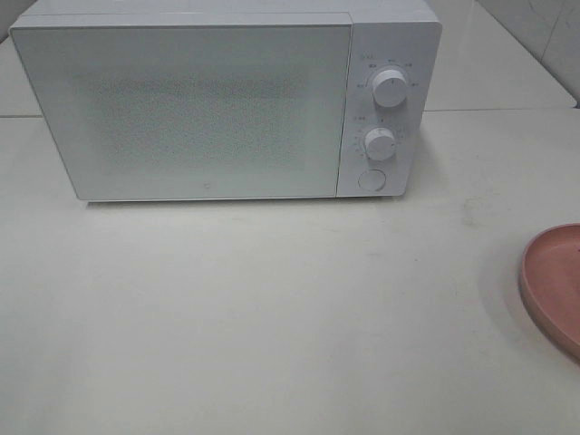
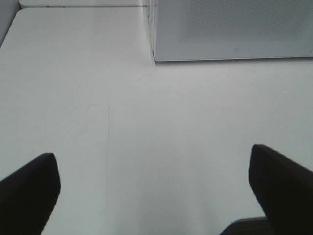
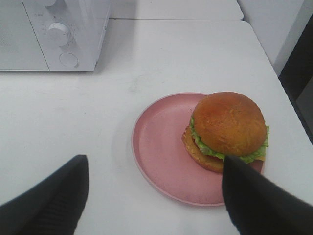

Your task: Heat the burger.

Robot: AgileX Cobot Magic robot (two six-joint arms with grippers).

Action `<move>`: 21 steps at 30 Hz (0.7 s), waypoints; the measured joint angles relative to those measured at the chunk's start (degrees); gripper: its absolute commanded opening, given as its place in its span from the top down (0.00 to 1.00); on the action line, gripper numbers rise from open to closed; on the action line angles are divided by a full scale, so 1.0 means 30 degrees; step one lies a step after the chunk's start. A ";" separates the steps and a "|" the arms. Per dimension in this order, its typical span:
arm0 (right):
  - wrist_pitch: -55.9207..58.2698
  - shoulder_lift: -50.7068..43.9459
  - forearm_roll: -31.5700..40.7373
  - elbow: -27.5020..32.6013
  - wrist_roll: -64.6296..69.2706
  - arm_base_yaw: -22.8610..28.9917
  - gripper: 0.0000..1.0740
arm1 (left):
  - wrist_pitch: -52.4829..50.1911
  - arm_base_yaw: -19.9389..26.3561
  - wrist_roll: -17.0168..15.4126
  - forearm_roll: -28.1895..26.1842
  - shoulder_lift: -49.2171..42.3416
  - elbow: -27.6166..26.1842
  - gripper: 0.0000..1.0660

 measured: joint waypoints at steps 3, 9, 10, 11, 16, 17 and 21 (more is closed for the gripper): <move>0.0000 0.0000 0.0000 0.0000 0.0000 0.0000 0.31 | 0.0000 0.0000 0.0000 0.0000 -0.0611 0.0000 0.07; 0.0000 0.0000 0.0000 0.0000 0.0000 0.0000 0.31 | 0.0000 0.0076 0.0000 0.0000 -0.0630 0.0000 0.07; 0.0000 0.0000 0.0000 0.0000 0.0000 0.0000 0.31 | 0.0000 0.0076 0.0000 0.0000 -0.0630 0.0000 0.07; 0.0000 0.0000 0.0000 0.0000 0.0000 0.0000 0.31 | 0.0000 0.0286 0.0000 0.0000 -0.0630 0.0000 0.07; 0.0000 0.0000 0.0000 0.0000 0.0000 0.0000 0.31 | 0.0000 0.1604 0.0000 0.0095 -0.0630 0.0000 0.07; 0.0000 0.0000 0.0000 0.0000 0.0000 0.0000 0.31 | 0.0000 0.1604 0.0000 0.0095 -0.0630 0.0000 0.07; 0.0000 0.0000 0.0000 0.0000 0.0000 0.0000 0.31 | 0.0000 0.1700 0.0000 0.0115 -0.0630 0.0000 0.07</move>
